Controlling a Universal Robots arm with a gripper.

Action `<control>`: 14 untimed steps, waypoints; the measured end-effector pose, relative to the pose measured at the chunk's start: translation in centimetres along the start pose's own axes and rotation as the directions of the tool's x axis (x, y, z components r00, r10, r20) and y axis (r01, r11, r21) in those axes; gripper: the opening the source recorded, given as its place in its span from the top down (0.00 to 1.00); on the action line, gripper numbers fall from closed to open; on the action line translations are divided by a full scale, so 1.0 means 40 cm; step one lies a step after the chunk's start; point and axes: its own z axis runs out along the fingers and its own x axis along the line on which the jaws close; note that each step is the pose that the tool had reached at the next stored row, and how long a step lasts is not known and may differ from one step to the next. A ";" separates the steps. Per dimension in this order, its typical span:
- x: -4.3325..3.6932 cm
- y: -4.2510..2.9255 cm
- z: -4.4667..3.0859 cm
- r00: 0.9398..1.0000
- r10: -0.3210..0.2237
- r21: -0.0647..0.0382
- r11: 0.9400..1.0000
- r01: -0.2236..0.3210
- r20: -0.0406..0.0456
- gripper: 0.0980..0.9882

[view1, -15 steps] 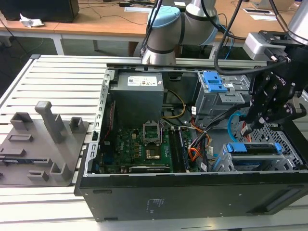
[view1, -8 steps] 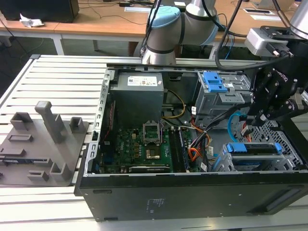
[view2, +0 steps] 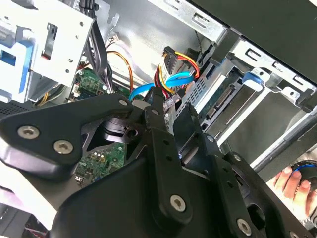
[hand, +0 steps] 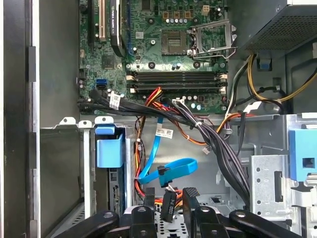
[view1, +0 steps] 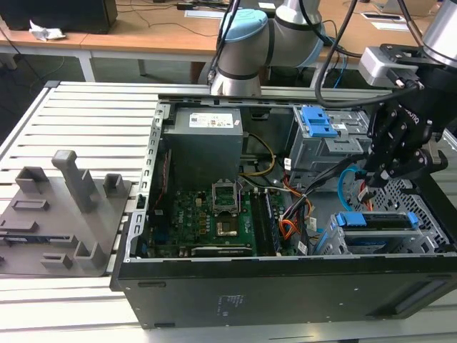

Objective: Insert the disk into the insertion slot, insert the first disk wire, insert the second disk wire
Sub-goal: 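Insert the first disk wire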

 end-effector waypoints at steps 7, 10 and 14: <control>0.000 -0.001 0.006 1.000 0.000 0.000 1.000 0.000 -0.001 0.79; 0.000 -0.001 0.006 1.000 0.000 0.000 1.000 0.000 -0.001 0.93; 0.000 -0.001 0.006 1.000 0.000 0.000 1.000 0.000 -0.002 0.93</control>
